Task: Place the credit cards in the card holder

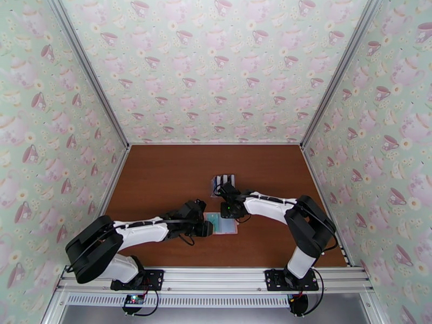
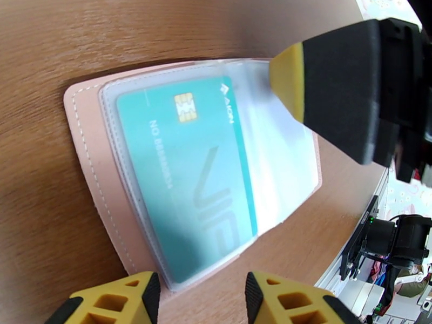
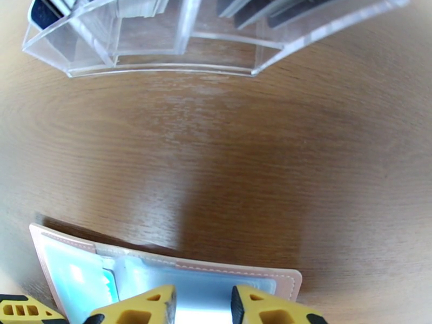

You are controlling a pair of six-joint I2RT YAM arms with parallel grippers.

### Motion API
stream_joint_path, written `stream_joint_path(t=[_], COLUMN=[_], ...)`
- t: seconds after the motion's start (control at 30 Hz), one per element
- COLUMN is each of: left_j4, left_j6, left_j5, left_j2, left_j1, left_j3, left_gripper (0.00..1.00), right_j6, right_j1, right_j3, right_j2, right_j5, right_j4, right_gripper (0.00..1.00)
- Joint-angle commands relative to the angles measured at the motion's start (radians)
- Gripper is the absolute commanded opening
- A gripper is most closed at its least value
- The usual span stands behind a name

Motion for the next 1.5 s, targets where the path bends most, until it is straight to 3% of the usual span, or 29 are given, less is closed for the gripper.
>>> stream_joint_path(t=[0.0, 0.9, 1.47], left_j4=[0.007, 0.185, 0.179], left_j6=[-0.010, -0.044, -0.053], left_j5=[-0.016, 0.133, 0.129], left_j2=[0.020, 0.034, 0.023], left_j1=[-0.006, -0.008, 0.016], left_j3=[-0.017, -0.099, -0.105], left_gripper=[0.49, 0.59, 0.61], right_j6=[-0.001, 0.095, 0.137], right_j1=[-0.006, 0.064, 0.094], right_j3=[-0.019, -0.068, -0.063], right_j2=[0.003, -0.036, -0.075], right_j5=[-0.025, -0.156, -0.195], right_j4=[0.009, 0.086, 0.110], right_gripper=[0.34, 0.34, 0.34])
